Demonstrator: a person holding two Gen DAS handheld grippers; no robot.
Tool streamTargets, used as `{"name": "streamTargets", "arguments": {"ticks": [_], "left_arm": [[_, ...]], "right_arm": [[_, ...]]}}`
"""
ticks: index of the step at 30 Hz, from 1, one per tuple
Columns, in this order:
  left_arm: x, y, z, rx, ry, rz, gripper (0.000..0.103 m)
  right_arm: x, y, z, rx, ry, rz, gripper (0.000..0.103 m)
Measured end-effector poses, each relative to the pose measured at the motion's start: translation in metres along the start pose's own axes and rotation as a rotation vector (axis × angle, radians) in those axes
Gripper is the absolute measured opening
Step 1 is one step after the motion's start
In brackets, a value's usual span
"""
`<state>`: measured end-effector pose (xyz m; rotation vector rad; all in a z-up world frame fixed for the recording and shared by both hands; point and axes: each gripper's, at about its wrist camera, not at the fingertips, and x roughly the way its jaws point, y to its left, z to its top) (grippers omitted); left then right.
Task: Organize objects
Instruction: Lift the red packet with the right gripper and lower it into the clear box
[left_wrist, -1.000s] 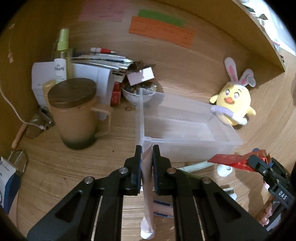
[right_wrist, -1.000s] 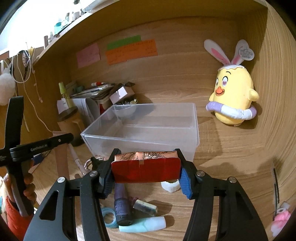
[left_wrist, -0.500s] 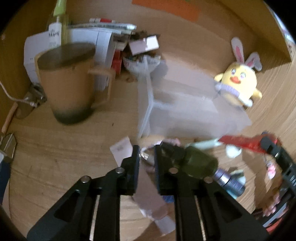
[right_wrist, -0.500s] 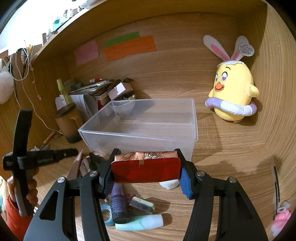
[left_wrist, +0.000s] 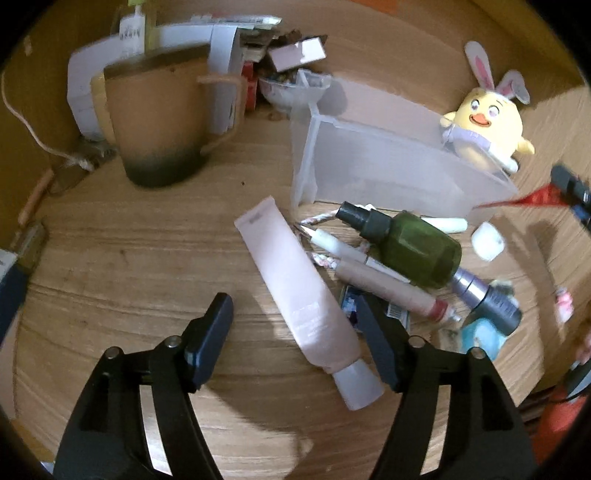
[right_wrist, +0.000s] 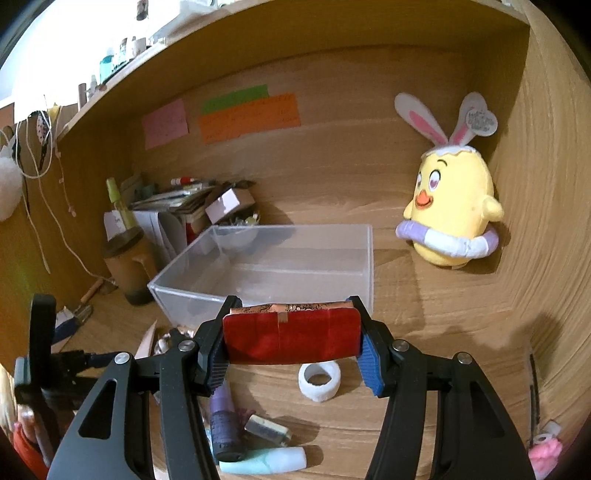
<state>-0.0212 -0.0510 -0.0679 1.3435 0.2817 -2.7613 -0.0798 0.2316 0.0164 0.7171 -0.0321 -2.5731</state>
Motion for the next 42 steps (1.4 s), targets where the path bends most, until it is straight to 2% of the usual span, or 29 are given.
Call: {"name": "streamTargets", "arguments": {"ticks": [3, 5, 12, 15, 23, 34, 39, 42], "left_arm": [[-0.003, 0.001, -0.007, 0.019, -0.012, 0.023, 0.069], [-0.007, 0.004, -0.01, 0.026, -0.013, 0.036, 0.065], [-0.018, 0.003, -0.026, 0.102, -0.026, 0.111, 0.043], [-0.019, 0.002, -0.027, 0.115, -0.032, 0.103, 0.032], [-0.023, 0.012, -0.025, 0.071, -0.053, 0.088, 0.031], [-0.066, 0.02, 0.004, 0.029, -0.211, 0.083, 0.031], [-0.078, 0.009, 0.026, 0.045, -0.283, 0.054, 0.031], [-0.074, 0.0, 0.04, 0.062, -0.298, 0.035, 0.031]], "right_arm": [[-0.002, 0.002, 0.003, -0.017, -0.009, -0.013, 0.054], [-0.002, 0.004, 0.006, -0.035, -0.013, -0.026, 0.054], [-0.001, 0.007, 0.026, -0.077, -0.055, -0.062, 0.054], [0.002, 0.01, 0.041, -0.103, -0.077, -0.081, 0.054], [0.018, 0.019, 0.064, -0.182, -0.09, -0.136, 0.054], [0.026, 0.022, 0.089, -0.2, -0.117, -0.132, 0.054], [0.045, 0.025, 0.09, -0.235, -0.073, -0.145, 0.054], [0.06, 0.023, 0.087, -0.234, -0.03, -0.133, 0.054]]}}
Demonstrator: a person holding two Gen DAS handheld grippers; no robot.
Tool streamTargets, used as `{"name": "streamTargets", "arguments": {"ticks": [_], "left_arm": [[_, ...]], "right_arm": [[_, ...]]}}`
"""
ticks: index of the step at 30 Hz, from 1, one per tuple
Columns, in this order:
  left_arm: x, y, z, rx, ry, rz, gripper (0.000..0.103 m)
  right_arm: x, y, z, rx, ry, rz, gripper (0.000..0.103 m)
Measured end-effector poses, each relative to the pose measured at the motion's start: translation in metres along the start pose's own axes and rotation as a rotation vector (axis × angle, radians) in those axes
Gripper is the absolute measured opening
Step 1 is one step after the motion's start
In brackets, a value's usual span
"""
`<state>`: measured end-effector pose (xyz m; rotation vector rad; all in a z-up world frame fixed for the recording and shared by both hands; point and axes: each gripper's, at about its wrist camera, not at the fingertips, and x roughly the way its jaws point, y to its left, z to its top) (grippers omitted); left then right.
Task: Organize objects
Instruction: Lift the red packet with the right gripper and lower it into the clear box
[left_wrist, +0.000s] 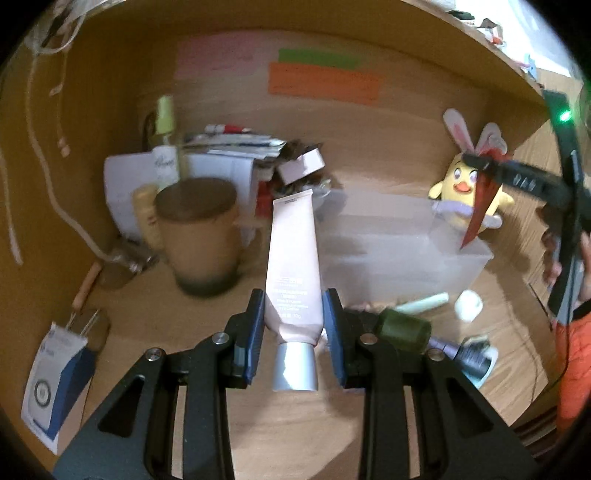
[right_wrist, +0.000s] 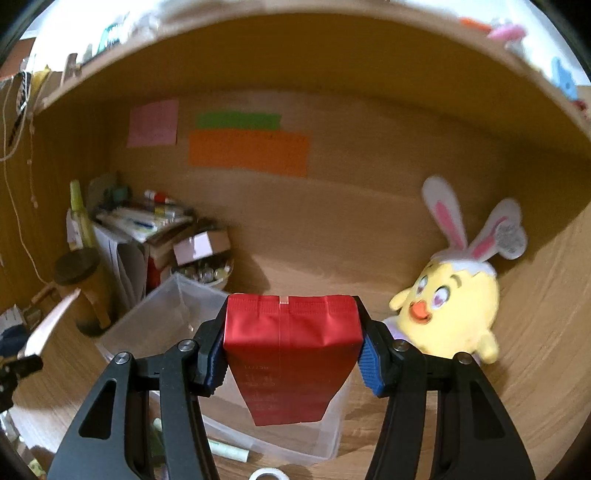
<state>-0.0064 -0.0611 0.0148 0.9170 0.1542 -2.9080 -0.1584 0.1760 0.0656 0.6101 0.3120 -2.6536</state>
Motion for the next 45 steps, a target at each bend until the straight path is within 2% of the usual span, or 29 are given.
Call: {"name": "streamTargets", "arguments": {"ticks": [4, 10, 21, 40, 43, 45], "left_arm": [[0.017, -0.006, 0.015, -0.001, 0.016, -0.046, 0.031], [0.045, -0.017, 0.036, 0.015, 0.046, -0.074, 0.031], [0.081, -0.04, 0.065, 0.073, 0.087, -0.089, 0.031], [0.133, -0.074, 0.071, 0.183, 0.173, -0.084, 0.031], [0.141, -0.075, 0.071, 0.186, 0.184, -0.085, 0.031], [0.146, -0.076, 0.072, 0.185, 0.195, -0.088, 0.031]], "right_arm": [[0.02, 0.003, -0.006, -0.011, 0.052, 0.01, 0.054], [0.049, 0.007, -0.016, -0.026, 0.134, 0.039, 0.054], [0.088, 0.013, -0.029, -0.054, 0.244, 0.078, 0.054], [0.114, 0.02, -0.047, -0.098, 0.355, 0.087, 0.055], [0.112, 0.017, -0.047, -0.094, 0.353, 0.081, 0.057], [0.108, 0.013, -0.046, -0.083, 0.349, 0.082, 0.063]]}}
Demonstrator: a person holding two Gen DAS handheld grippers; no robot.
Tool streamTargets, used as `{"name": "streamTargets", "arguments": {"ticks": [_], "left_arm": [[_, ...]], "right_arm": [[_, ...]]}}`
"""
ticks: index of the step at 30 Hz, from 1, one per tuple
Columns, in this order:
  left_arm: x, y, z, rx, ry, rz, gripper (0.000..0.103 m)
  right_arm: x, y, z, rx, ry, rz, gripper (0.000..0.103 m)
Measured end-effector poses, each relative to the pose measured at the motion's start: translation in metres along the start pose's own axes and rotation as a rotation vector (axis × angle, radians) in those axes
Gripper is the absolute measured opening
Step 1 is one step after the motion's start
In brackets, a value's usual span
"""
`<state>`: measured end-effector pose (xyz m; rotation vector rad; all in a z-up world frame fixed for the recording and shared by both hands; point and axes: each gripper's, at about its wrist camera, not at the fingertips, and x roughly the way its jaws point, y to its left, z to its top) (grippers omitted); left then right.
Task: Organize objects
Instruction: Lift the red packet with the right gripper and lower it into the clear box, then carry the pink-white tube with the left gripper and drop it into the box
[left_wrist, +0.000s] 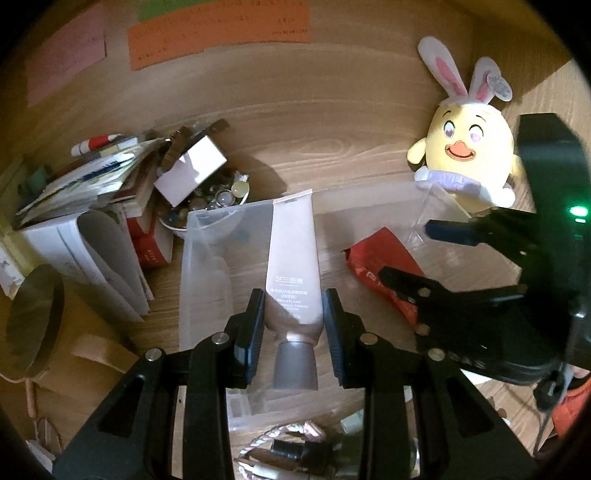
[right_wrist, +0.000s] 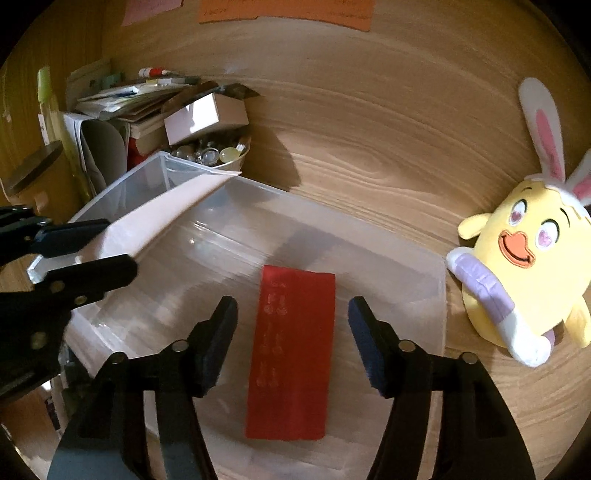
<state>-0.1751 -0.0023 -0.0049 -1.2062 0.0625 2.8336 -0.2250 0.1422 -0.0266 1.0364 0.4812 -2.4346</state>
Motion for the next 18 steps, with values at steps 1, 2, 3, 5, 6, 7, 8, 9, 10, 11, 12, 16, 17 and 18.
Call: {"name": "streamTargets", "arguments": {"ticks": [1, 2, 3, 5, 6, 7, 8, 9, 10, 11, 12, 16, 17, 18], "left_arm": [[0.002, 0.0, 0.001, 0.001, 0.006, -0.005, 0.031], [0.004, -0.001, 0.002, 0.002, 0.012, -0.008, 0.031], [0.005, -0.002, 0.002, 0.002, 0.017, -0.009, 0.031], [0.007, -0.003, 0.002, 0.001, 0.026, -0.012, 0.031], [0.008, -0.003, 0.002, -0.002, 0.03, -0.015, 0.031], [0.01, -0.003, 0.002, -0.004, 0.034, -0.017, 0.031], [0.01, -0.003, 0.003, -0.005, 0.038, -0.02, 0.031], [0.012, -0.004, 0.003, -0.007, 0.042, -0.021, 0.031], [0.013, -0.004, 0.004, -0.008, 0.044, -0.021, 0.031], [0.013, -0.004, 0.004, -0.007, 0.046, -0.021, 0.031], [0.012, -0.004, 0.004, -0.007, 0.047, -0.021, 0.031], [0.006, -0.004, 0.004, -0.016, 0.038, -0.02, 0.031], [0.003, -0.003, 0.004, -0.019, 0.033, -0.022, 0.031], [-0.002, -0.003, 0.004, -0.023, 0.027, -0.025, 0.031]], "right_arm": [[-0.003, -0.002, -0.001, 0.01, -0.004, -0.002, 0.066], [-0.006, -0.003, -0.003, 0.017, -0.008, -0.006, 0.07], [-0.009, -0.004, -0.005, 0.022, -0.014, -0.011, 0.071], [-0.017, -0.005, -0.009, 0.028, -0.027, -0.024, 0.072], [-0.021, -0.005, -0.012, 0.026, -0.033, -0.031, 0.072], [-0.026, -0.005, -0.014, 0.024, -0.043, -0.041, 0.072], [-0.031, -0.005, -0.017, 0.023, -0.05, -0.05, 0.073], [-0.035, -0.005, -0.019, 0.022, -0.058, -0.056, 0.076], [-0.039, -0.004, -0.023, 0.023, -0.066, -0.06, 0.078], [-0.045, -0.004, -0.026, 0.026, -0.078, -0.06, 0.081], [-0.048, -0.004, -0.028, 0.028, -0.084, -0.058, 0.081], [-0.062, -0.004, -0.037, 0.04, -0.103, -0.048, 0.081], [-0.065, -0.004, -0.038, 0.043, -0.108, -0.045, 0.081], [-0.068, -0.004, -0.04, 0.046, -0.111, -0.04, 0.081]]}}
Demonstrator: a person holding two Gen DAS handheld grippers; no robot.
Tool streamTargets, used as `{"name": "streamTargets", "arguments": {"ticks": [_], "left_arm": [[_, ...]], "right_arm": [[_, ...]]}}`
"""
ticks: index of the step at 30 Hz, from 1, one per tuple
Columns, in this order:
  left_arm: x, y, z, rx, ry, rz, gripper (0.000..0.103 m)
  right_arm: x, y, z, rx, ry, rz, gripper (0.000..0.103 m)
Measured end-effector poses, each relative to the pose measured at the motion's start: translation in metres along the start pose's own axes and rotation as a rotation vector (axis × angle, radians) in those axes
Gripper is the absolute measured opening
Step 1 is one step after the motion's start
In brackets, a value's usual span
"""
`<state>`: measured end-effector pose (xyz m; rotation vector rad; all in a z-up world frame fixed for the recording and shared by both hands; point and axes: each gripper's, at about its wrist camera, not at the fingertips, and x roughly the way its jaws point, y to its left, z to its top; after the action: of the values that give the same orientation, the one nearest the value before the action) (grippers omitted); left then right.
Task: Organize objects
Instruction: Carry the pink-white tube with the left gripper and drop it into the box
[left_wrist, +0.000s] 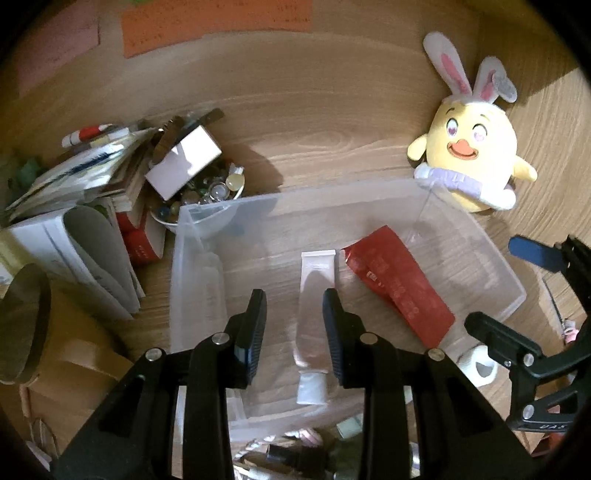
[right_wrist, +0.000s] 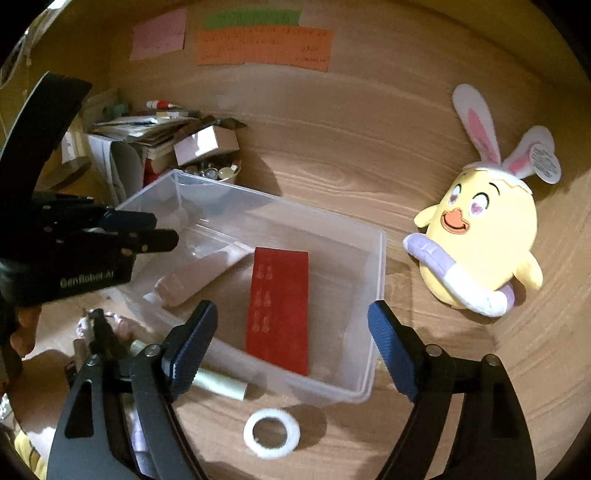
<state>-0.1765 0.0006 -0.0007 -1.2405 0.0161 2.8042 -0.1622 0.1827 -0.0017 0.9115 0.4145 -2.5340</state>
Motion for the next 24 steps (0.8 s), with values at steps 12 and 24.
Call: {"name": "streamTargets", "arguments": {"ticks": [12, 24], "left_arm": [[-0.063, 0.004, -0.023, 0.001, -0.092, 0.033, 0.066], [-0.072, 0.018, -0.081, -0.041, -0.014, 0.041, 0.079]], "right_arm": [[-0.037, -0.007, -0.014, 0.036, -0.049, 0.044, 0.083], [-0.026, -0.01, -0.054, 0.086, 0.045, 0.111, 0.083]]}}
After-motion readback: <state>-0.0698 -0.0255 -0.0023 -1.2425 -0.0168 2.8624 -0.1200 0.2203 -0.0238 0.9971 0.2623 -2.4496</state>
